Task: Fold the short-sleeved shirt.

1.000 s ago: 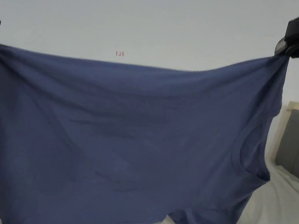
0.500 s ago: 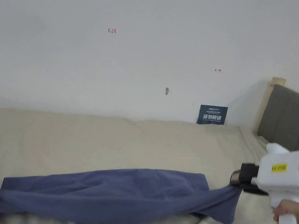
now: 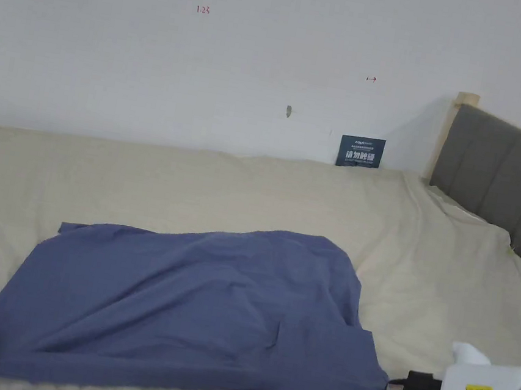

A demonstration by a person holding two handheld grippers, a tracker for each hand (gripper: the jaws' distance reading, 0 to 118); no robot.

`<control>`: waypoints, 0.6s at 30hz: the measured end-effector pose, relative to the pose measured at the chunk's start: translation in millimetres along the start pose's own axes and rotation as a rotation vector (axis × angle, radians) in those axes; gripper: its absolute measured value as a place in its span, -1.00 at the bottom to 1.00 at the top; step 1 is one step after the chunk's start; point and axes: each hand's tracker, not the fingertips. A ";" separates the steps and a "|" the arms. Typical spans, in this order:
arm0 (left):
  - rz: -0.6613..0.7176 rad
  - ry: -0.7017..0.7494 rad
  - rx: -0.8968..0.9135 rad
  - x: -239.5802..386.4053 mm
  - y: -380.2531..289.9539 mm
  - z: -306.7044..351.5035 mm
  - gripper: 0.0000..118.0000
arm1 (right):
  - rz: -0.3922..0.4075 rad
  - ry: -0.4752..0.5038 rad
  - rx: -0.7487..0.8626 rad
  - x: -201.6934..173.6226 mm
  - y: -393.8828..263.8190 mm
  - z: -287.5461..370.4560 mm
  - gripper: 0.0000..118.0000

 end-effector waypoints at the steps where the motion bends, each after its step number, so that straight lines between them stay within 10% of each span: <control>1: 0.034 -0.022 -0.006 -6.7 -9.8 7.3 -0.89 | -0.004 -0.008 -0.002 4.8 -8.6 7.2 -0.99; 18: 0.087 -0.022 -0.021 -12.2 -138.2 71.6 -0.89 | 0.036 -0.041 -0.044 40.6 -108.3 85.1 -0.99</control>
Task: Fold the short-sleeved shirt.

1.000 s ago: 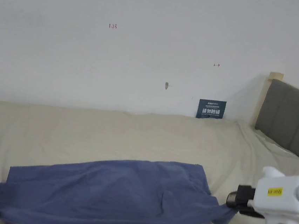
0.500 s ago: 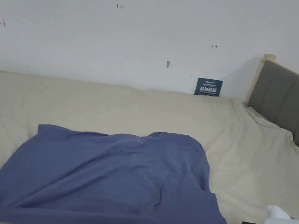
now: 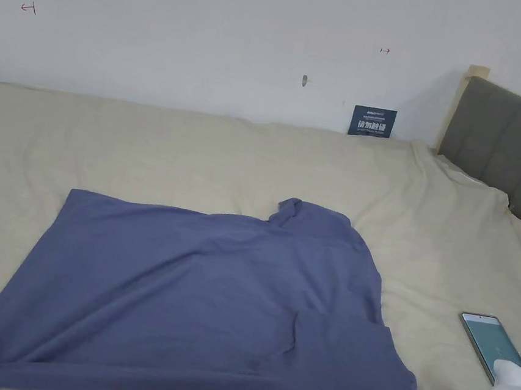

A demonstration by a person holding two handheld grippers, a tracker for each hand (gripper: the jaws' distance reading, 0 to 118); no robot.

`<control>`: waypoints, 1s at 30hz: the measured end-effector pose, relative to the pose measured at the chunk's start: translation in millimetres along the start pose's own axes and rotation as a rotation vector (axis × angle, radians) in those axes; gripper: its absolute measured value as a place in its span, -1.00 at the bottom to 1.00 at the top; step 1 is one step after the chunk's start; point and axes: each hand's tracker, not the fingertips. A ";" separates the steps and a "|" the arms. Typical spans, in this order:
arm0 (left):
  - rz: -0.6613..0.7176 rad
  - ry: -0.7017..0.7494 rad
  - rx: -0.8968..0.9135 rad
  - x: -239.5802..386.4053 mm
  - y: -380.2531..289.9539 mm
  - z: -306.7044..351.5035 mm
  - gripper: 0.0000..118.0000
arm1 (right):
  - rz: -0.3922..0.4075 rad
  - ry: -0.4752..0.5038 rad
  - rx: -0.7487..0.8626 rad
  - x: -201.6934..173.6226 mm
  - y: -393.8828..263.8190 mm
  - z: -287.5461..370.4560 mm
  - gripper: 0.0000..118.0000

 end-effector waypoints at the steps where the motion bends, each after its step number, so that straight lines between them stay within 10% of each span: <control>1: 0.015 -0.017 0.001 -2.8 -1.5 -0.2 -0.89 | -0.007 -0.005 -0.003 2.5 -4.5 1.5 -0.99; 6: 0.049 -0.023 0.020 -3.4 -2.1 -4.4 -0.57 | 0.007 -0.031 0.010 10.6 6.1 -16.2 -0.81; 9: 0.018 0.008 0.060 -1.2 -3.4 -0.8 1.00 | 0.091 -0.110 0.040 -11.0 2.9 -7.1 0.53; 17: -0.022 0.004 0.151 23.6 11.7 42.4 1.00 | 0.265 -0.182 0.175 -67.9 -1.1 14.0 0.66; 20: -0.105 0.051 0.169 38.6 6.4 50.5 0.66 | 0.299 -0.165 0.185 -86.3 -7.5 15.4 0.18; 22: -0.112 0.059 0.173 44.7 -2.6 55.4 -0.14 | 0.337 -0.156 0.214 -97.6 -17.7 16.4 -1.00; 24: -0.105 0.046 0.172 43.4 -13.2 55.9 -0.71 | 0.373 -0.168 0.227 -104.6 -31.1 8.3 -1.00; 30: -0.024 0.051 0.104 14.4 -49.1 45.3 -0.96 | 0.389 -0.156 0.167 -99.4 -54.4 -7.7 -1.00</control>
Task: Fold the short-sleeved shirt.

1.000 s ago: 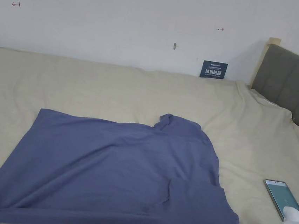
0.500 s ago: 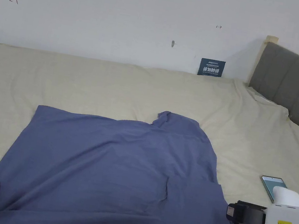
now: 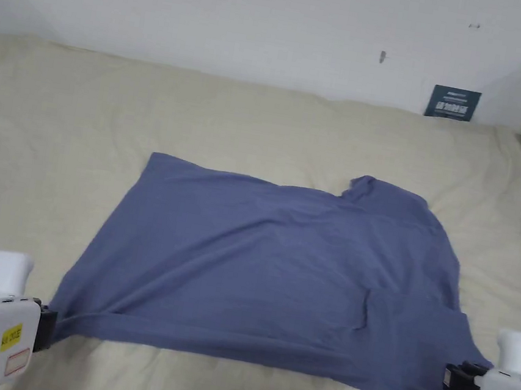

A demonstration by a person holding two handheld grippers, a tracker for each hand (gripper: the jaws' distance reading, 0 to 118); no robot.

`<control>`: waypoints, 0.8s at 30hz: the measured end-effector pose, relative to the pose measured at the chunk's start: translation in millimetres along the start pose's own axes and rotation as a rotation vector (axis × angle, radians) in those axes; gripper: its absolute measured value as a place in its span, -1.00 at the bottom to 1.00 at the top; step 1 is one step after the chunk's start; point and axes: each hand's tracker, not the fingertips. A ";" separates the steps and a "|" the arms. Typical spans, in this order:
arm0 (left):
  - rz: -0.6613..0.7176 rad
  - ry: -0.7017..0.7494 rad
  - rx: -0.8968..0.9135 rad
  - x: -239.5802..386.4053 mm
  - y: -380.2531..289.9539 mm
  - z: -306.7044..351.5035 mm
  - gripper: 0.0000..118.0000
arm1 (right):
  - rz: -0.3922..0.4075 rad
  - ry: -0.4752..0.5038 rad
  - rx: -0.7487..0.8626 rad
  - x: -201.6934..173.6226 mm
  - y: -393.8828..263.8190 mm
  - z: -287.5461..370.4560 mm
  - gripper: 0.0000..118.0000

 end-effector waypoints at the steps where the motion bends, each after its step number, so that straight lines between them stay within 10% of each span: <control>1: 0.015 0.005 -0.011 -6.4 -4.3 -1.5 -0.97 | -0.011 0.004 -0.007 1.8 -2.0 -2.0 -1.00; 8: 0.061 0.042 -0.033 -29.0 -12.2 -8.0 -0.85 | -0.009 0.026 -0.042 -11.6 -10.7 -12.0 -1.00; 11: 0.067 0.016 -0.008 -33.8 -12.3 -9.0 0.87 | -0.027 0.061 -0.056 -15.7 -12.3 -13.6 -1.00; 12: 0.073 0.014 -0.013 -32.5 -12.4 -8.5 1.00 | -0.048 0.090 -0.061 -15.2 -12.7 -14.0 -1.00; 20: 0.027 0.020 -0.080 -25.5 -12.2 -38.8 0.93 | -0.072 0.144 -0.082 -22.5 -13.7 -18.0 -1.00; 21: 0.029 0.017 -0.081 -24.5 -13.1 -41.6 0.78 | -0.070 0.150 -0.085 -22.6 -14.8 -18.0 -1.00; 24: 0.032 0.023 -0.084 -19.0 -17.2 -42.9 -0.50 | -0.075 0.151 -0.096 -25.0 -14.5 -19.6 -1.00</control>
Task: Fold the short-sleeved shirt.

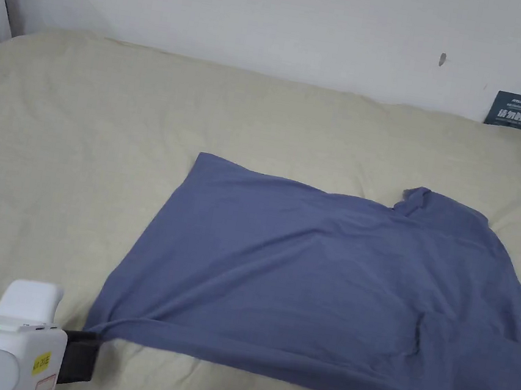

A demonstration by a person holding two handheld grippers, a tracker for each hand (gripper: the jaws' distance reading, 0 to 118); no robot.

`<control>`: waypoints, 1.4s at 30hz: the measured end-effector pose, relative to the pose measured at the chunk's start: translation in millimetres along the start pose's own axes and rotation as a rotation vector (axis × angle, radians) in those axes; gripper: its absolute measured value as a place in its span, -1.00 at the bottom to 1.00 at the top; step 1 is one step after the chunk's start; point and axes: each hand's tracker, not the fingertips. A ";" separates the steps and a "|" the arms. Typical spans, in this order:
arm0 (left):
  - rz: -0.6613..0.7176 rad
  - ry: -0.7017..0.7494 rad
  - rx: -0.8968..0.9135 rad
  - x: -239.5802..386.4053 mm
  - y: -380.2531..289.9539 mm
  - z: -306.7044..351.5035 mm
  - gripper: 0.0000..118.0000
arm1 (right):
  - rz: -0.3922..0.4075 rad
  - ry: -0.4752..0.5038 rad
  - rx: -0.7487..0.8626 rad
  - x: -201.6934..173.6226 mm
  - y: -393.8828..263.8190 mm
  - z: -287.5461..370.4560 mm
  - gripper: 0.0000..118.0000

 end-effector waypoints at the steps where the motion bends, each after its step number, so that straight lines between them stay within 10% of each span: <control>1: -0.005 0.006 0.033 2.1 -2.7 0.8 -0.50 | -0.002 -0.004 -0.002 0.0 -0.8 -0.1 -1.00; 4: -0.035 -0.001 0.003 6.2 -3.8 -3.3 -0.92 | -0.009 -0.007 -0.011 1.5 1.2 -1.0 -1.00; 14: -0.061 -0.009 -0.007 10.4 0.5 9.1 -0.98 | -0.069 -0.075 0.056 37.0 11.3 23.9 -0.91; 17: -0.081 -0.009 0.003 13.1 4.1 10.5 -0.98 | -0.089 -0.114 0.047 53.2 11.7 27.4 0.52; 18: -0.079 -0.011 0.004 13.3 4.9 10.3 -0.98 | -0.096 -0.139 0.044 56.4 11.7 27.1 0.70; 34: -0.050 -0.008 -0.003 19.6 8.7 18.7 -0.98 | 0.095 -0.316 0.008 73.7 -17.4 11.5 0.68; 36: -0.048 -0.007 -0.008 19.3 9.4 18.1 -0.98 | 0.135 -0.350 -0.011 71.3 -20.3 7.2 0.42; 39: -0.047 -0.007 -0.013 19.5 9.6 17.9 -0.98 | 0.136 -0.382 -0.007 73.5 -19.9 3.1 -0.74; 42: -0.046 -0.006 -0.021 19.4 9.3 15.9 -0.98 | 0.086 -0.326 0.009 80.6 -15.3 7.6 -1.00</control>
